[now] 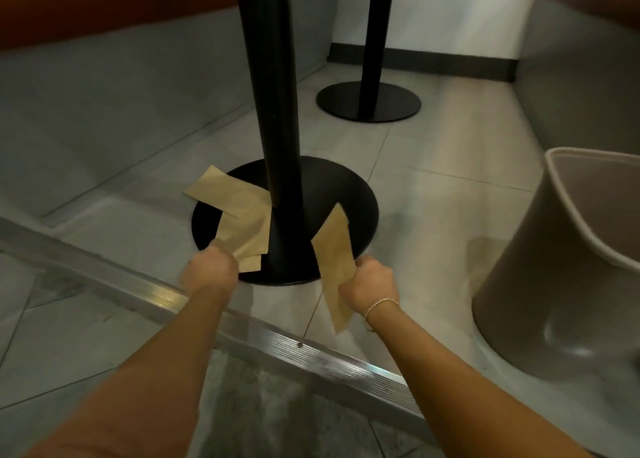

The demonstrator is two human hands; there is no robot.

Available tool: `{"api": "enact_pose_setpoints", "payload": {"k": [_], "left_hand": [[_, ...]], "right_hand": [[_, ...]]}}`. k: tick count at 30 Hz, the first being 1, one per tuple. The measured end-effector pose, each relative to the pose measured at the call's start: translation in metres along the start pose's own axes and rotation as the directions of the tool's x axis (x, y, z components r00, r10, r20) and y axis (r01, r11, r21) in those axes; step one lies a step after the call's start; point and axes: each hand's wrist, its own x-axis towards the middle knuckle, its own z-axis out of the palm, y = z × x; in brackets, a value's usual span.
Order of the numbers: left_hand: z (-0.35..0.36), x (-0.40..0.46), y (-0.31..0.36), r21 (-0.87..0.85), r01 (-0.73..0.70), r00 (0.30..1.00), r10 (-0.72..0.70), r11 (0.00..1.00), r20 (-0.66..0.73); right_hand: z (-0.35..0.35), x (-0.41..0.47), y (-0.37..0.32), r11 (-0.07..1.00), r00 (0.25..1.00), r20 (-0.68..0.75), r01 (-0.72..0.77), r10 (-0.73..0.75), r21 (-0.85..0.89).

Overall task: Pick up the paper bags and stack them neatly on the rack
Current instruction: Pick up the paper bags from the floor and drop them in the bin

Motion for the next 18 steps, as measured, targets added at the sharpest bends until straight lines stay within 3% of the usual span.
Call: {"api": "enact_pose_setpoints", "payload": {"k": [10, 14, 18], "left_hand": [[-0.074, -0.067, 0.103, -0.296, -0.144, 0.989, 0.144, 0.944, -0.024], [-0.103, -0.109, 0.161, -0.461, -0.232, 0.966, 0.259, 0.856, -0.006], [-0.138, -0.144, 0.213, -0.574, -0.313, 0.929, 0.370, 0.757, -0.019]], "right_hand": [[-0.140, -0.045, -0.028, 0.983, 0.927, -0.339, 0.180, -0.161, 0.025], [-0.208, -0.071, -0.041, 0.966, 0.836, -0.500, 0.260, -0.224, 0.002], [-0.275, -0.099, -0.046, 0.962, 0.699, -0.690, 0.272, -0.189, 0.012]]}}
